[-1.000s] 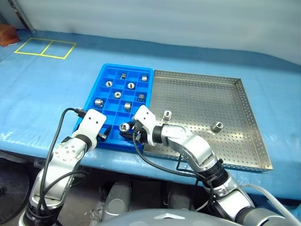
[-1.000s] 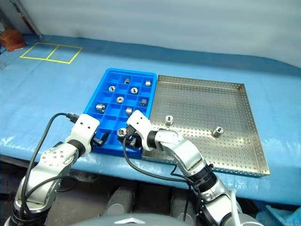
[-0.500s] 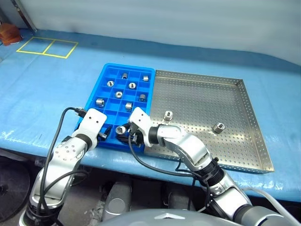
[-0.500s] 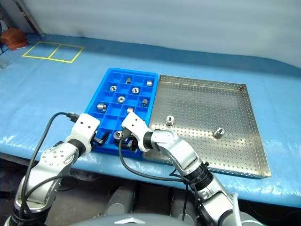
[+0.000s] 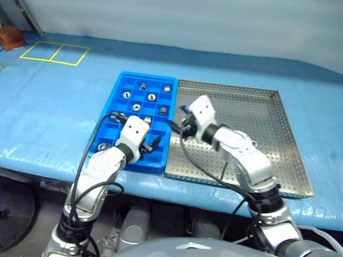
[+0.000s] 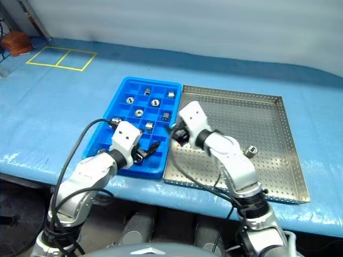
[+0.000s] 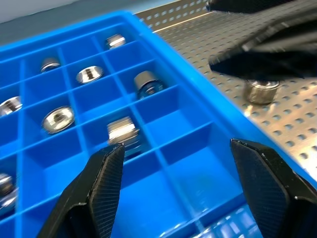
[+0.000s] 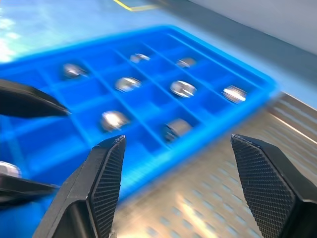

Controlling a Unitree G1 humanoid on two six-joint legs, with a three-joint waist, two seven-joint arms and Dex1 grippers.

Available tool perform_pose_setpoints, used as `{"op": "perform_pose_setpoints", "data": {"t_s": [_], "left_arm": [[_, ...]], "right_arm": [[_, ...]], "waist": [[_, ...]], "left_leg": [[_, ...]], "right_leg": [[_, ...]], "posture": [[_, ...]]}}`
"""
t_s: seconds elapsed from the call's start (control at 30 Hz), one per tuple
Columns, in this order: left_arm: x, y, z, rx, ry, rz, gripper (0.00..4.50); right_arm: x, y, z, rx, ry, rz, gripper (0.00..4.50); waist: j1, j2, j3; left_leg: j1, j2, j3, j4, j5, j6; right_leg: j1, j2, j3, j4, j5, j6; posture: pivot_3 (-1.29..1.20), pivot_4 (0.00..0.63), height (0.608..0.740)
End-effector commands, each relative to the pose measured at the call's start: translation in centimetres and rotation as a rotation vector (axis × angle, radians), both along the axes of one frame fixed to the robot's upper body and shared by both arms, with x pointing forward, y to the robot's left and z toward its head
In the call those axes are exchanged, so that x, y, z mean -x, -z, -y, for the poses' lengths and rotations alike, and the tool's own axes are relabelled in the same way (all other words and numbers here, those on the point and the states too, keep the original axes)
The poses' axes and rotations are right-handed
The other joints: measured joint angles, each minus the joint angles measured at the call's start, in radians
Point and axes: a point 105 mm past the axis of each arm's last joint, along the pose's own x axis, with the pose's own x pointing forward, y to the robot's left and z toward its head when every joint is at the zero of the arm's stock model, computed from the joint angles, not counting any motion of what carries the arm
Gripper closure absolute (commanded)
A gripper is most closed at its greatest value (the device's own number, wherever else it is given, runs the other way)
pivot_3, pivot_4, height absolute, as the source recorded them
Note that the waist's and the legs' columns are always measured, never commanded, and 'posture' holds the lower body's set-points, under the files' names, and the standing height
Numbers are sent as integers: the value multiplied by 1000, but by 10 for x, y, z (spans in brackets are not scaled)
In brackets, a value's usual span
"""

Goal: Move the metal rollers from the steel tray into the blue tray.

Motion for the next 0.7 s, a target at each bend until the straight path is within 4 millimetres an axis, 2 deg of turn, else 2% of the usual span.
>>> {"op": "perform_pose_setpoints", "data": {"t_s": [0.03, 0.1, 0.17, 0.4, 0.5, 0.7], "left_arm": [[-6, -13, 24, 56, 106, 55, 799], [-13, -13, 36, 47, 151, 58, 799], [-19, -13, 50, 27, 211, 69, 799], [-45, 11, 82, -120, 247, -26, 799], [-57, 24, 84, -196, 197, -51, 799], [-75, 26, 76, -259, 67, -31, 799]], "right_arm": [[2, -5, 38, 50, 161, 26, 911], [6, 1, 57, 97, 234, 6, 911], [12, 3, 67, 113, 274, -3, 911], [26, 7, 75, 100, 328, -14, 911], [29, 6, 78, 95, 346, -10, 911], [33, 8, 81, 94, 369, -19, 911]], "waist": [[-11, 0, 0], [-25, 0, 0], [-44, 0, 0], [-110, 0, 0], [-131, 0, 0], [-153, 0, 0]], "left_leg": [[0, 0, 0, 0, 0, 0], [0, 0, 0, 0, 0, 0], [0, 0, 0, 1, 0, 0], [-1, -1, 1, 5, 0, 1], [-1, -1, 1, 5, 0, 1], [0, -1, 0, 5, 0, 1]], "right_leg": [[0, 0, 0, 0, 0, 0], [0, 0, 0, -1, 0, 1], [1, 0, 1, -1, 1, 1], [2, 0, 2, -1, 3, 5], [2, 0, 3, -1, 3, 5], [2, 0, 3, 0, 3, 5]], "posture": [[182, 150, 740], [158, 150, 740], [122, 150, 740], [40, 150, 740], [18, 150, 740], [3, 150, 740]]}}
